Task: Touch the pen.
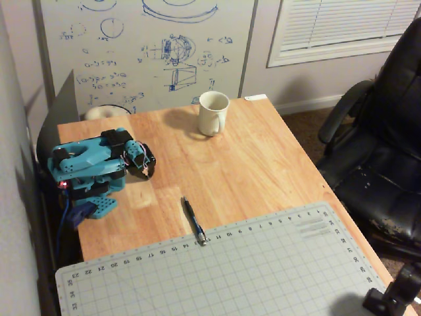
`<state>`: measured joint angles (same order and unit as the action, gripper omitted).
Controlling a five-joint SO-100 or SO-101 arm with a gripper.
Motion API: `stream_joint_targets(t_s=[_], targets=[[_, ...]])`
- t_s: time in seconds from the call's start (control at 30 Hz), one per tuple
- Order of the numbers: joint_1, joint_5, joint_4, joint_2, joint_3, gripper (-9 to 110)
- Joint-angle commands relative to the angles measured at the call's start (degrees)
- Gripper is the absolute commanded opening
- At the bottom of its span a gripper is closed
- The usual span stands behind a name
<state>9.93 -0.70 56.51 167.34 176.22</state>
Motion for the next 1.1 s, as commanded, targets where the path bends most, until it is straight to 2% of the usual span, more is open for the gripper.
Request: stream_joint_targets(t_s=[0.0, 0.2, 0.47, 0.67, 0.87, 1.07], targets=[[-0.97, 0.62, 0.09, -0.18, -8.09, 0], [-9.58, -0.18, 0.18, -5.19, -16.87, 0], [-25.31, -2.29, -0.26, -29.27, -37.35, 0], [-34.63, -15.91, -0.62, -46.14, -50.98, 0], [-41.92, -31.82, -0.62, -55.11, -58.62, 0], [-45.53, -38.32, -0.70, -61.70, -63.81, 0]])
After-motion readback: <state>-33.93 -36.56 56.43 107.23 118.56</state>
